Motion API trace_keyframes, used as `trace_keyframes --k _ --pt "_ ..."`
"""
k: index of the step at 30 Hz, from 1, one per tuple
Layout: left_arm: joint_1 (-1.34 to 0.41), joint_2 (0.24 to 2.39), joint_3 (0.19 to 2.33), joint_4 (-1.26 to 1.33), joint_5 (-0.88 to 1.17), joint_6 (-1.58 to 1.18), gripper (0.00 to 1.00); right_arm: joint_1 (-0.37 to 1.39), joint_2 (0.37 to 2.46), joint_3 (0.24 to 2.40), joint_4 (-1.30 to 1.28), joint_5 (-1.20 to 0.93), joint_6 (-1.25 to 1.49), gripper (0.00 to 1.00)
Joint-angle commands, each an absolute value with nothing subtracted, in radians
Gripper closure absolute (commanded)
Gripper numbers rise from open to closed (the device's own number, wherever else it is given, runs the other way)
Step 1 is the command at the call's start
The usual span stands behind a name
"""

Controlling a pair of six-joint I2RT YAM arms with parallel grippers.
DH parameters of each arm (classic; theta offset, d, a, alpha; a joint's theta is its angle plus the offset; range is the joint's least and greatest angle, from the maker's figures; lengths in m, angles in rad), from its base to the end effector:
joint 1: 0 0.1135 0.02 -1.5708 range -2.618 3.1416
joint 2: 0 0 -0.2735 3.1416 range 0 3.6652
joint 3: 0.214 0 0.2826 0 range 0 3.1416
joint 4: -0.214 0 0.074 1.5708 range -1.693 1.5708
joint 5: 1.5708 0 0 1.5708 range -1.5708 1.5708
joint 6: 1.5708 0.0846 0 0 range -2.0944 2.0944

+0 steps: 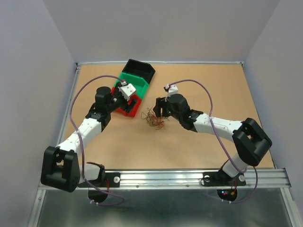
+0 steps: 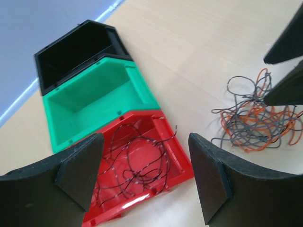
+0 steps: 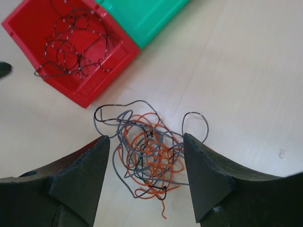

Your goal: Untangle the cables

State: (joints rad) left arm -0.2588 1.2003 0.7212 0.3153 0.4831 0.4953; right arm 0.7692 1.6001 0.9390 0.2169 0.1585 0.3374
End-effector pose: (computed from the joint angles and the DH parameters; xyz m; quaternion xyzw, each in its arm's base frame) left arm 0.3192 -0.1252 0.2701 0.4165 0.6315 -0.1070 0.6452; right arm 0.3147 0.2861 0.1970 -0.1393 0.8323 0.2228 0.4881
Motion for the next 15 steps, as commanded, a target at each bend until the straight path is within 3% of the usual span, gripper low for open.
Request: trace_keyframes --k 1,8,15 --pt "-0.327 1.265 0.839 0.313 0.522 0.483 0.16 0.758 1.503 0.901 0.287 0.262 0.347 0.31" --pt "-0.406 1.371 0.963 0.209 0.554 0.450 0.16 0.758 1.417 0.821 0.356 0.368 0.417 0.33" --pt "-0.413 1.379 0.891 0.209 0.558 0.414 0.17 0.756 1.404 0.811 0.360 0.410 0.437 0.33"
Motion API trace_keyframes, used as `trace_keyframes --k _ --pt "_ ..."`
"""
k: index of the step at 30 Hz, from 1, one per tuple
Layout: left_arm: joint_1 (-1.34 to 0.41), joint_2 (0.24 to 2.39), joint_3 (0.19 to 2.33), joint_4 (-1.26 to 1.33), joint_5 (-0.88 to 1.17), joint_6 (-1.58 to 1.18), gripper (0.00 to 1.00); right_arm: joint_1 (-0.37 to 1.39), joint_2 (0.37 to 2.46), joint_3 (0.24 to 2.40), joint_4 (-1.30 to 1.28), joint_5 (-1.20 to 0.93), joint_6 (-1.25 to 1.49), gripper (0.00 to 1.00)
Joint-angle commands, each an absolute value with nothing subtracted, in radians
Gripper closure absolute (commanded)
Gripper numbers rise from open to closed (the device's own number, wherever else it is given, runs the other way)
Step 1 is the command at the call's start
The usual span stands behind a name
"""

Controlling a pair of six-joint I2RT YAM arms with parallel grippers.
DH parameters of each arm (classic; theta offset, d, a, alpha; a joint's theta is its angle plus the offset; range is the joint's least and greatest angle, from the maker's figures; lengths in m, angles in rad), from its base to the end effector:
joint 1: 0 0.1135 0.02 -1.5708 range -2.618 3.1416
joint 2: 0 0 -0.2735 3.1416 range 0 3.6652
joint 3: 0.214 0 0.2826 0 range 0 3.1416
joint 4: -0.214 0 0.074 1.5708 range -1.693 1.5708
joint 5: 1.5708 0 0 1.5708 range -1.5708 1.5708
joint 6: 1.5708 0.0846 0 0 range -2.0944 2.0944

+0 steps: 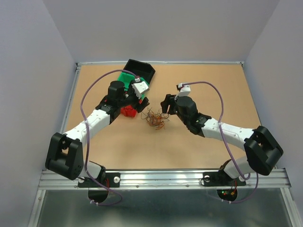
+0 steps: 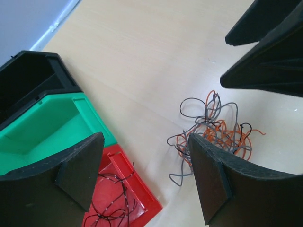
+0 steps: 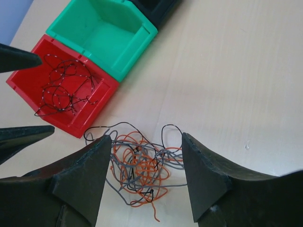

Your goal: Untangle the cables

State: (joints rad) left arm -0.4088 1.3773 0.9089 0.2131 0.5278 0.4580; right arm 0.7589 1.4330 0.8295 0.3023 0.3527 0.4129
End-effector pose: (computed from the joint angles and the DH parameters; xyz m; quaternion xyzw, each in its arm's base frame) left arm 0.3347 -0.1914 0.2736 0.4656 0.6264 -0.1919 0.5951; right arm 0.3033 0.2474 0.2316 -0.0340 0.7988 0.2051 0.5646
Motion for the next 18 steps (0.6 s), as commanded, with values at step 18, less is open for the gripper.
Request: trace_keyframes --k 18 --pt "-0.449 1.585 1.005 0.091 0.561 0.406 0.45 0.756 1.365 0.790 0.367 0.446 0.443 0.31"
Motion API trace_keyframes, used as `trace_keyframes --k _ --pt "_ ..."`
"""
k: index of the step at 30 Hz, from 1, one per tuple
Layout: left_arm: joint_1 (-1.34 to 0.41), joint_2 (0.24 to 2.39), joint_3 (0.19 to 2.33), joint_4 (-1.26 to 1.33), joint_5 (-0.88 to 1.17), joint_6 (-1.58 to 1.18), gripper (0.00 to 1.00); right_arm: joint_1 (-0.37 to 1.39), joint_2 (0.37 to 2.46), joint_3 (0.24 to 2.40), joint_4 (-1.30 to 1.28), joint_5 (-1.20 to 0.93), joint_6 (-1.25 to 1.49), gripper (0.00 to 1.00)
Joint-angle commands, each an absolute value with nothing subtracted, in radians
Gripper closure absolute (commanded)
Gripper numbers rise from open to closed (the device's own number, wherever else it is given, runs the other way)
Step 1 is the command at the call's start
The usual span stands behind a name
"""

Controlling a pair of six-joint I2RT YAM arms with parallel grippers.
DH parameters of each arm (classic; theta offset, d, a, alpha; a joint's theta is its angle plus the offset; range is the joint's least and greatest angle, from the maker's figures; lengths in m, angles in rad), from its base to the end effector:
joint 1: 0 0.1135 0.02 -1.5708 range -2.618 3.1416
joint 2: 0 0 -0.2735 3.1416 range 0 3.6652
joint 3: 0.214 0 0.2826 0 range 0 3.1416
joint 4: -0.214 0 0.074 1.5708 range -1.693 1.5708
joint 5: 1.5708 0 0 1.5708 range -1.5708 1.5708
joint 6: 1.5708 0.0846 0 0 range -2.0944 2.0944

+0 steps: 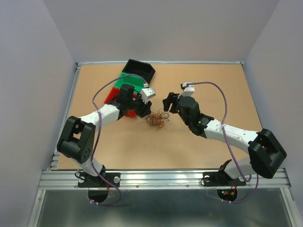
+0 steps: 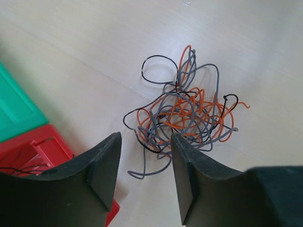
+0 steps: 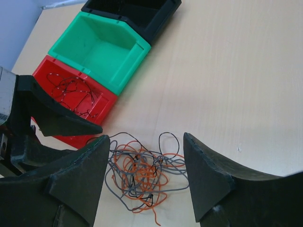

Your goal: Untangle the cables

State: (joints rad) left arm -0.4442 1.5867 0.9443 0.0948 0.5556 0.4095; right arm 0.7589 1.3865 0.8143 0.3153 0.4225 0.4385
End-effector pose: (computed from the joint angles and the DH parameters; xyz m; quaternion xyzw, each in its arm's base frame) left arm 0.3474 -0.2147 0.1936 0.4694 0.7077 -0.2473 0.4666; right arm 0.3001 0.2368 0.2449 0.0029 0.7848 0.1994 0.5868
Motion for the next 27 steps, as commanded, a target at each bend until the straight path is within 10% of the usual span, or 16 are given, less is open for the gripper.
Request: trace_keyframes --k 1,14,27 --pt "-0.451 1.591 1.008 0.089 0.561 0.407 0.47 0.756 1.365 0.790 0.368 0.445 0.443 0.31" --pt "-0.449 1.528 0.976 0.127 0.538 0.434 1.00 0.756 1.422 0.813 0.370 0.382 0.436 0.31" --pt "-0.449 1.353 0.903 0.175 0.578 0.440 1.00 0.756 1.568 0.781 0.600 0.015 0.365 0.28"
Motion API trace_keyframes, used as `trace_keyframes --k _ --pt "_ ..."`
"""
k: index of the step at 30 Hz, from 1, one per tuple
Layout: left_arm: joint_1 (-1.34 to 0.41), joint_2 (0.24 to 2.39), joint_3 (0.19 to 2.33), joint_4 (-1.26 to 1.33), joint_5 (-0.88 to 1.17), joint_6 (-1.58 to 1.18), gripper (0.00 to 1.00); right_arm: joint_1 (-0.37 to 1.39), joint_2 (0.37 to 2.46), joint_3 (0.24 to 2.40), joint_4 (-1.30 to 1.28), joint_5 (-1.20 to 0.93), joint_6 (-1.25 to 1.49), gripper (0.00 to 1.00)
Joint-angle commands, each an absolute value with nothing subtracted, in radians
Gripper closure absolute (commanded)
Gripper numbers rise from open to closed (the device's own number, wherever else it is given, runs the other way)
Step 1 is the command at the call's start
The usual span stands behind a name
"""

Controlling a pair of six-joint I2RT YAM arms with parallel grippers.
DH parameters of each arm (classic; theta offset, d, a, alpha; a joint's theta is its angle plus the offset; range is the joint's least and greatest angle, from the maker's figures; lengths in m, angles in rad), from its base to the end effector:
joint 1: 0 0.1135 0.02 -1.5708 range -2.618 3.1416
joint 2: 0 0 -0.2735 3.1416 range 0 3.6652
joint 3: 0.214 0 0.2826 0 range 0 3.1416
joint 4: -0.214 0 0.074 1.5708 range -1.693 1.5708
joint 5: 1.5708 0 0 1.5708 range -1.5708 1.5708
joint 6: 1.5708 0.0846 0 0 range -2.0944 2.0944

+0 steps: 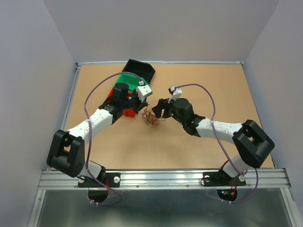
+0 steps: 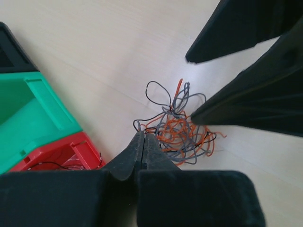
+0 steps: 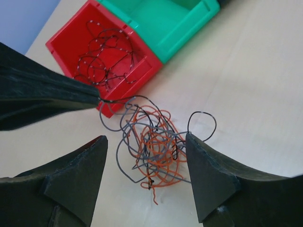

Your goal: Untangle the cables

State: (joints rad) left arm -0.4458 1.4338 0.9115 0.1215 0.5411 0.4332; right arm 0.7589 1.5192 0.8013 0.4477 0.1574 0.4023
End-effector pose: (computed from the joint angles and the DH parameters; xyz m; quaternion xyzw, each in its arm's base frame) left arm 0.3302 -0.2061 0.2415 0.4754 0.6642 -0.2262 0.5307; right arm 0.3031 0.2692 0.2081 -0.0939 0.7893 0.2787 0.5390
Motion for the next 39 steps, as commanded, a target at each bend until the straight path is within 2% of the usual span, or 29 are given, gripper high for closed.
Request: trace_keyframes --k 1,9,16,23,26,28,29,31,35,38,39 --pt "-0.449 1.345 0.905 0.172 0.583 0.439 1.00 0.758 1.580 0.785 0.604 0.006 0.361 0.28" --pt "-0.449 1.263 0.979 0.091 0.721 0.477 1.00 0.758 1.643 0.805 0.679 -0.067 0.314 0.27" --pt "-0.451 1.220 1.098 -0.020 0.799 0.514 1.00 0.758 1.626 0.790 0.715 -0.031 0.305 0.27" --pt "-0.453 1.206 1.271 -0.071 0.787 0.479 1.00 0.759 1.651 0.795 0.710 -0.005 0.337 0.36" --pt "-0.453 1.216 1.382 -0.106 0.767 0.468 1.00 0.756 1.664 0.799 0.690 0.070 0.377 0.44" --pt "-0.453 1.226 1.469 -0.135 0.758 0.454 1.00 0.756 1.674 0.804 0.664 0.125 0.397 0.56" --pt "-0.453 1.226 1.497 -0.140 0.749 0.450 1.00 0.756 1.677 0.807 0.655 0.147 0.423 0.67" --pt "-0.453 1.218 1.555 -0.140 0.739 0.428 1.00 0.756 1.678 0.810 0.629 0.207 0.446 0.78" --pt "-0.451 1.187 1.601 -0.094 0.684 0.373 1.00 0.750 1.671 0.807 0.579 0.310 0.506 0.90" --pt "-0.451 1.145 1.580 -0.005 0.551 0.297 1.00 0.704 1.670 0.799 0.523 0.357 0.593 0.95" --pt "-0.449 1.129 1.563 0.044 0.450 0.270 1.00 0.659 1.675 0.798 0.503 0.368 0.656 1.00"
